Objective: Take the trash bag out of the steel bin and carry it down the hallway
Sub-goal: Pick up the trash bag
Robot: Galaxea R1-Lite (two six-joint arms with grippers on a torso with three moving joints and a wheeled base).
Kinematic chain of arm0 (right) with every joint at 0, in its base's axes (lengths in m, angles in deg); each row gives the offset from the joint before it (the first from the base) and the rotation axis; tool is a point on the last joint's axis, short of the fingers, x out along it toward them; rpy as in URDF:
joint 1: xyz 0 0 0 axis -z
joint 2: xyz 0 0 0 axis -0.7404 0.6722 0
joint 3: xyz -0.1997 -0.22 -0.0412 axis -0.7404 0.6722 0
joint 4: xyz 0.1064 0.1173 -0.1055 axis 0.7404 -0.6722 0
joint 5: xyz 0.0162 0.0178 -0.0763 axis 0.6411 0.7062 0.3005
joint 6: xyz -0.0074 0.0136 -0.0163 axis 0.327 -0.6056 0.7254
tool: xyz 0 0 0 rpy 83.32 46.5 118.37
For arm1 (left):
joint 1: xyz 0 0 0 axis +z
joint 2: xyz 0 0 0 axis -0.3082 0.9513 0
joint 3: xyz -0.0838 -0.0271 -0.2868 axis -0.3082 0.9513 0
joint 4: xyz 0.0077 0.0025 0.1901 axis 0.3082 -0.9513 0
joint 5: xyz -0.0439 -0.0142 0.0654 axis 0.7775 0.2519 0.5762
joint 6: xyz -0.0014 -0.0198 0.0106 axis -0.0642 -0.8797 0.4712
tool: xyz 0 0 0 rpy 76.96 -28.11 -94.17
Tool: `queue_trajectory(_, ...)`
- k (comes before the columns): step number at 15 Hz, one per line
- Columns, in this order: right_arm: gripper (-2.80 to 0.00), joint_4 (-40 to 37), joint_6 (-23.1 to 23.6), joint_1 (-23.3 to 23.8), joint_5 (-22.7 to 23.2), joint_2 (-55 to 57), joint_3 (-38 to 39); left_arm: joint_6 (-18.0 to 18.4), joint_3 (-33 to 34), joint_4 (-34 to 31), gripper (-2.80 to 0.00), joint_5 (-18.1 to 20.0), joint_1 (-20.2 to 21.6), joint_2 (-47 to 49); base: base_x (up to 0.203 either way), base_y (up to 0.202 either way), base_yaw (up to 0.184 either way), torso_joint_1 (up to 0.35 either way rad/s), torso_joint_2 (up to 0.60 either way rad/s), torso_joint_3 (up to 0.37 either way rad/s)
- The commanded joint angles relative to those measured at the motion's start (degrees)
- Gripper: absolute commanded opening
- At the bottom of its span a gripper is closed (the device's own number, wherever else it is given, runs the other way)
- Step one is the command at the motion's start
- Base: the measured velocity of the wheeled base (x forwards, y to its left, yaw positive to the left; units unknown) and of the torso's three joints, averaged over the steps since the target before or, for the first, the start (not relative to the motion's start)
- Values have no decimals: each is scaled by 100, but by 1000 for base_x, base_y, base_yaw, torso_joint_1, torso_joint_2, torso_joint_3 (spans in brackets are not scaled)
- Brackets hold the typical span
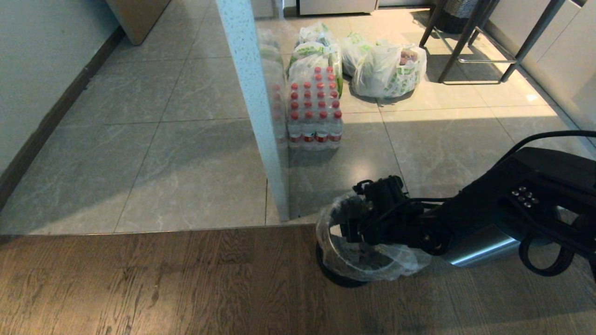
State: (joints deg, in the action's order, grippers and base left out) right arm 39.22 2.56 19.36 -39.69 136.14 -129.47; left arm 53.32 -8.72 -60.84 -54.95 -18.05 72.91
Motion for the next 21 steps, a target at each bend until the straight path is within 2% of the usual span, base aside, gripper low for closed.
queue_trajectory(1,0,-20,-12,9,-1,55,2,-2,6,4,-280,-2,1,-6,0,0,0,0,0,0)
queue_trajectory(9,0,80,22,6,5,333,-85,-2,6,4,-280,-2,1,2,0,0,0,0,0,0)
queue_trajectory(13,0,297,366,52,7,509,-120,-2,9,4,-280,-2,1,2,0,0,0,0,0,0)
queue_trajectory(17,0,341,427,72,-1,677,-157,-2,9,4,-280,-2,1,2,0,0,0,0,0,0)
queue_trajectory(21,0,748,1135,243,-82,908,-195,-2,9,4,-280,-2,1,2,0,0,0,0,0,0)
